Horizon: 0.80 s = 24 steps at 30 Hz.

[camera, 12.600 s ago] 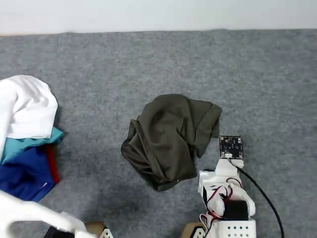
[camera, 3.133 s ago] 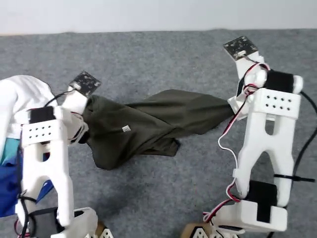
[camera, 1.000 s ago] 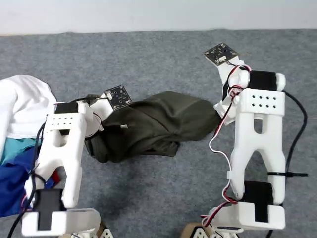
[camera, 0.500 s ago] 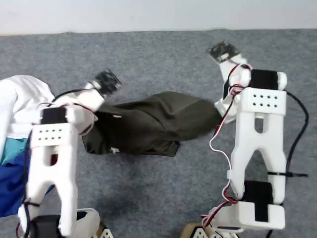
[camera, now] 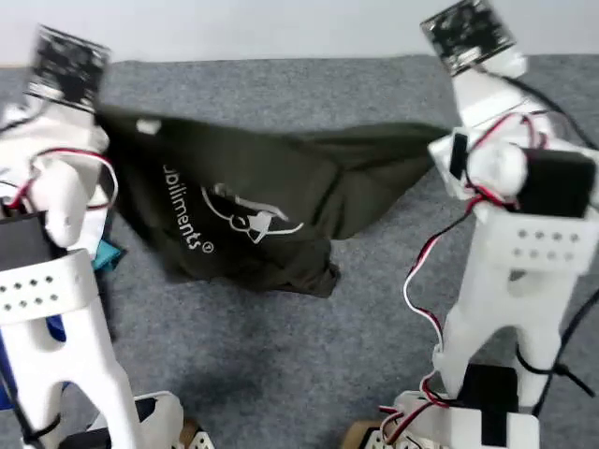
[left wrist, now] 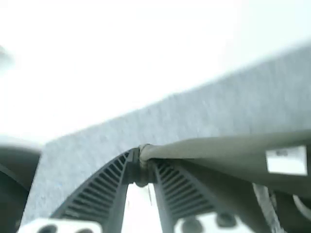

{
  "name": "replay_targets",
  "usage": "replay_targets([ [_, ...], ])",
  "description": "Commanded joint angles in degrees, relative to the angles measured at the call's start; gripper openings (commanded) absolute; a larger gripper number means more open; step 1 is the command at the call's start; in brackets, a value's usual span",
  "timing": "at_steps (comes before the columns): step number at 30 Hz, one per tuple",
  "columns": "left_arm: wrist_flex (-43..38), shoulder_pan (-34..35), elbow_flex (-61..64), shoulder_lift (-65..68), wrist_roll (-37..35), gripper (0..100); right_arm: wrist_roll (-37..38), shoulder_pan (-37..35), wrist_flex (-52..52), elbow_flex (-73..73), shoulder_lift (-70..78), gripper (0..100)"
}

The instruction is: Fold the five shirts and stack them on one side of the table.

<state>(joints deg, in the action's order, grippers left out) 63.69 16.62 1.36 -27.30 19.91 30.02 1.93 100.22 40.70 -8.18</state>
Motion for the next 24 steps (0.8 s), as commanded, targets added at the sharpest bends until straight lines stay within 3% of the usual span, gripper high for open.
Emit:
replay_targets([
  [1,-1.58,0.7,-9.01,-2.64,-3.96,0,-0.53,0.57,2.07,10.9,-3.12,0.9],
  [9,-1.49,0.79,-18.59,-2.73,-4.04,0,3.25,9.71,1.71,24.97,-3.21,0.9],
  [14,-0.44,0.53,-23.87,-2.81,-4.04,0,7.74,10.51,1.63,34.55,-3.21,0.9],
  [20,8.88,-7.91,-30.9,-4.31,-3.6,0,10.73,10.59,1.89,41.41,-3.21,0.9],
  [24,13.71,-17.14,-31.69,-8.53,3.6,0,13.27,10.59,1.71,43.52,-5.32,0.9],
])
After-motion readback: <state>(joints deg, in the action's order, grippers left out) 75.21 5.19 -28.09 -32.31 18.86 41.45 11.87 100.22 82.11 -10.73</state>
